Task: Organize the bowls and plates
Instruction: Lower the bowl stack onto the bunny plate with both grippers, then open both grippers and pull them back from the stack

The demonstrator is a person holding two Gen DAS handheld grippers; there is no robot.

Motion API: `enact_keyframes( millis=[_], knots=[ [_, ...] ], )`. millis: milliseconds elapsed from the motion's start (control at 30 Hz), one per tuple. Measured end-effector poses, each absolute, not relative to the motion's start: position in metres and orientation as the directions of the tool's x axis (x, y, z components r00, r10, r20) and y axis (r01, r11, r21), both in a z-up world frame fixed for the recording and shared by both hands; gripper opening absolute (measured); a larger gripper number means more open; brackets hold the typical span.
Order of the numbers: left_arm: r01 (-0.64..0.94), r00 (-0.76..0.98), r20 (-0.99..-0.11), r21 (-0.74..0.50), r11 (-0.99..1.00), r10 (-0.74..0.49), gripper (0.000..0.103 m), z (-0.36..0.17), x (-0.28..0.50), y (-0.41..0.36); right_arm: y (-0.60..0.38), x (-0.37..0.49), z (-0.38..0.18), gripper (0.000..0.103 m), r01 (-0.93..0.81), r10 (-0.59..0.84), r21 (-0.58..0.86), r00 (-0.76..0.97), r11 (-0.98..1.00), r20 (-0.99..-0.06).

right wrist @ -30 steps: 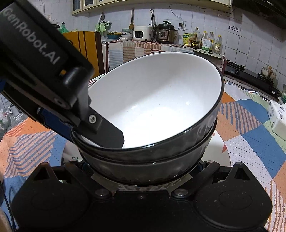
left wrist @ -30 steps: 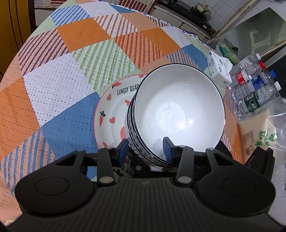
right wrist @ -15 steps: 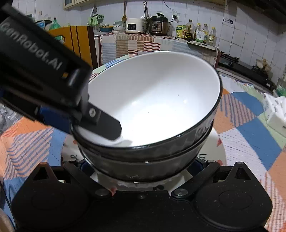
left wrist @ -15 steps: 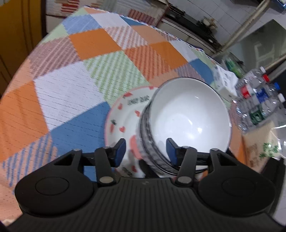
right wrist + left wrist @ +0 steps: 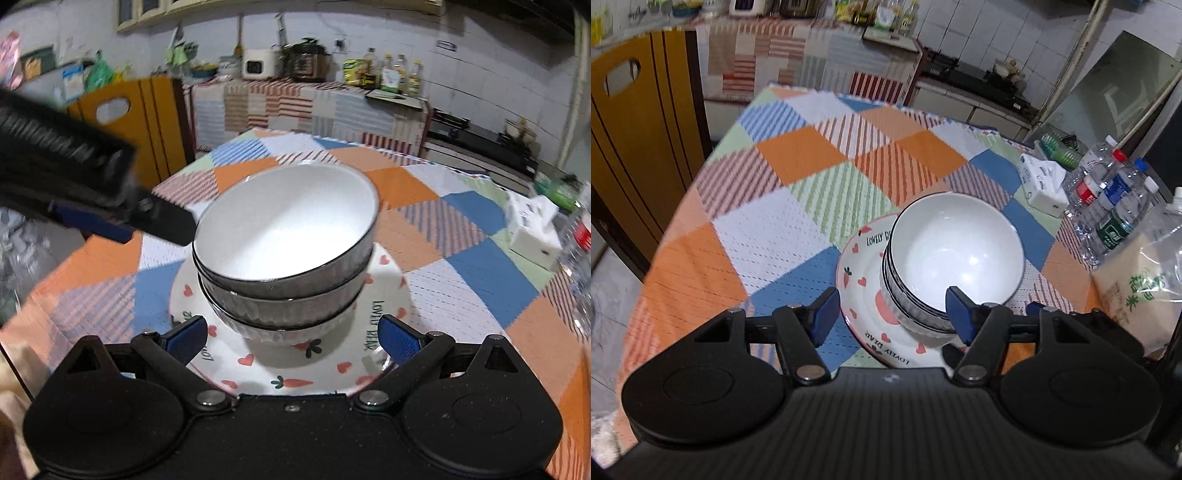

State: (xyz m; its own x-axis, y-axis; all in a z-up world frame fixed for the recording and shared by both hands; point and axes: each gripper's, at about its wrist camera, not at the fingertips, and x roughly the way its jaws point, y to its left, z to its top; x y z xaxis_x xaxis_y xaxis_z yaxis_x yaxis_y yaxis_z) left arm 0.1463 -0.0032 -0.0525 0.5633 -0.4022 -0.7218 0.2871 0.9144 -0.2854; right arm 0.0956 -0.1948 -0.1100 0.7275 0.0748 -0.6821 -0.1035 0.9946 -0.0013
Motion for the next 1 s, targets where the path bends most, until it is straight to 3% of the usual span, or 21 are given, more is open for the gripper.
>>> enact_keyframes(
  millis=[633, 1000],
  knots=[
    [0.248, 0.654, -0.703, -0.149, 0.957, -0.279, 0.069, -0.023, 0.086, 0.017, -0.203, 0.038, -0.045, 0.1, 0.08, -0.063, -0.006, 0.736, 0.997, -0.674],
    [0.23, 0.711, -0.664, -0.093, 0.969, -0.232, 0.083, -0.017, 0.061, 0.024, -0.197, 0.009, -0.028, 0.1, 0.114, -0.087, 0.004, 0.777, 0.993, -0.623]
  ],
)
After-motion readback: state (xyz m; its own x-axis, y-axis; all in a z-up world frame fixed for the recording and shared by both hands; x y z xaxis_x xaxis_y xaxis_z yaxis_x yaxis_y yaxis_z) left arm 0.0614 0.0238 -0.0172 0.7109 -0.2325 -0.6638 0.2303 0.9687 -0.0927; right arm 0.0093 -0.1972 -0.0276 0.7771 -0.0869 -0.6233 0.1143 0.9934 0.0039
